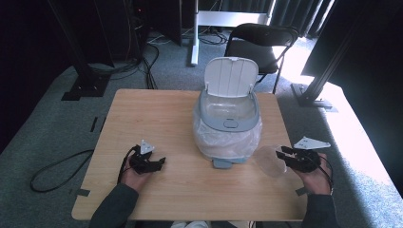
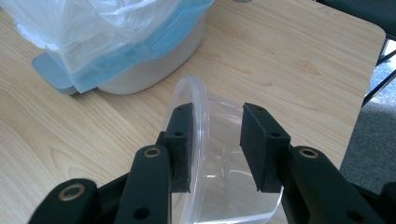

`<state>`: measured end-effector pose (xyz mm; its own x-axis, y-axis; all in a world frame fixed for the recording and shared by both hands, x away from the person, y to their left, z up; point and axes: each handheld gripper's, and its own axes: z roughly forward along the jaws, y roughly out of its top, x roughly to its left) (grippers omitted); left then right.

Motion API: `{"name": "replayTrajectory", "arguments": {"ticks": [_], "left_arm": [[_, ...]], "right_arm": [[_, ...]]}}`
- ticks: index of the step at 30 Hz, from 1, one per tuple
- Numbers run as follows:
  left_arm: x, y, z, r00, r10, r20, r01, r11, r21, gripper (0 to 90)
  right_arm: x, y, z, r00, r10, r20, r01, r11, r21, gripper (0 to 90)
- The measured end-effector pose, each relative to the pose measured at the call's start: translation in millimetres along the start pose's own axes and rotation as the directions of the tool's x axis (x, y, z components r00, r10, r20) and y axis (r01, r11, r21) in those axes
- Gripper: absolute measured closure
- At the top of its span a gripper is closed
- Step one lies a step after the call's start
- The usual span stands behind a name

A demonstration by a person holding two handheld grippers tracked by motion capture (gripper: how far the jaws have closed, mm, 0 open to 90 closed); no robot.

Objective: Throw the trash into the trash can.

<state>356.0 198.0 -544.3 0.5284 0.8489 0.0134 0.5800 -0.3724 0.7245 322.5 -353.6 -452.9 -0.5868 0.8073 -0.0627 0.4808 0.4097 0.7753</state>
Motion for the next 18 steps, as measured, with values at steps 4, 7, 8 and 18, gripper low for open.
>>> {"name": "replayTrajectory", "arguments": {"ticks": [4,7,8,18], "left_arm": [[0.0,0.0,0.0,1.0,0.0,0.0,0.0,1.0,0.0,29.2],[0.0,0.0,0.0,1.0,0.001,0.0,-0.001,1.0,0.001,29.2],[0.0,0.0,0.0,1.0,0.001,0.0,-0.001,1.0,0.001,29.2],[0.0,0.0,0.0,1.0,0.0,0.0,0.0,1.0,0.0,29.2]], "right_arm": [[-0.4,-1.1,-1.9,1.0,-0.002,0.002,0.002,1.0,0.003,64.9],[-0.7,-1.5,-3.3,1.0,0.001,0.003,-0.001,1.0,0.011,65.3],[-0.4,-1.2,-3.9,1.0,-0.001,0.005,0.0,1.0,0.016,66.4],[9.0,6.3,-9.4,0.9965,-0.079,0.028,0.077,0.996,0.053,80.3]]}}
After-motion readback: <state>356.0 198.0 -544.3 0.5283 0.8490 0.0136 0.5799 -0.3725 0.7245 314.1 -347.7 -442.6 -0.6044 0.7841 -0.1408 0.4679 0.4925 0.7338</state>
